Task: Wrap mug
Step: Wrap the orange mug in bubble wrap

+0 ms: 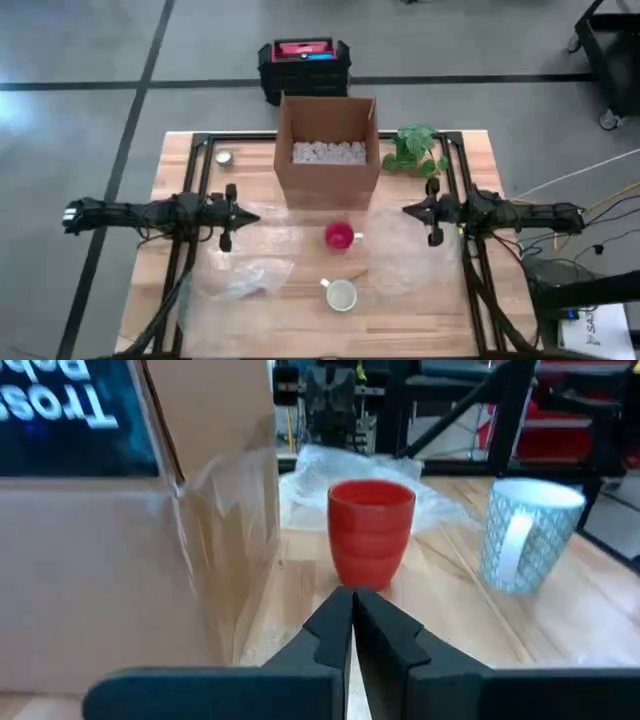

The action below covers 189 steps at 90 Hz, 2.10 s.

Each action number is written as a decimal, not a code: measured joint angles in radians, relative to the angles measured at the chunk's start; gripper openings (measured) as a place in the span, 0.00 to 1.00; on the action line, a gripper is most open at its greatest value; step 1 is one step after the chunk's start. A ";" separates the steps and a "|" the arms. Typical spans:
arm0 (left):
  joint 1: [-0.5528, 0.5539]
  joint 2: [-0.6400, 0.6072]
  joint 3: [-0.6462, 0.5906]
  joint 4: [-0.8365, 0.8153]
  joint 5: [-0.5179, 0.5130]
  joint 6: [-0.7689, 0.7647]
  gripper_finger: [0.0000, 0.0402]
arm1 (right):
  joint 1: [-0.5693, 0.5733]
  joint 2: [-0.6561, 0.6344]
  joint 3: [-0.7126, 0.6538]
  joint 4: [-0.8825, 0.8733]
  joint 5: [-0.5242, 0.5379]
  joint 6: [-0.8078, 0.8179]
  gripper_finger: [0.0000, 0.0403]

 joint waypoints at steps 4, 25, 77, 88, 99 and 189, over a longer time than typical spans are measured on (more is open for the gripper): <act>0.000 0.000 0.000 0.008 0.000 0.000 0.00 | 0.000 0.001 0.000 0.022 0.000 0.088 0.00; 0.000 0.000 0.000 0.064 -0.001 0.000 0.00 | 0.000 0.000 0.000 0.062 0.026 0.299 0.00; 0.000 0.000 0.000 0.154 -0.004 -0.289 0.00 | 0.000 0.001 0.000 0.081 0.027 0.296 0.00; 0.000 0.000 0.000 0.185 -0.014 -0.296 0.00 | 0.000 0.007 0.000 0.159 0.022 0.298 0.00; 0.000 0.003 0.000 0.226 -0.017 -0.295 0.00 | 0.015 0.071 0.066 0.229 -0.013 0.233 0.00; 0.000 0.160 0.032 0.323 -0.110 -0.232 0.00 | 0.208 1.492 1.274 -0.735 0.024 -0.178 0.00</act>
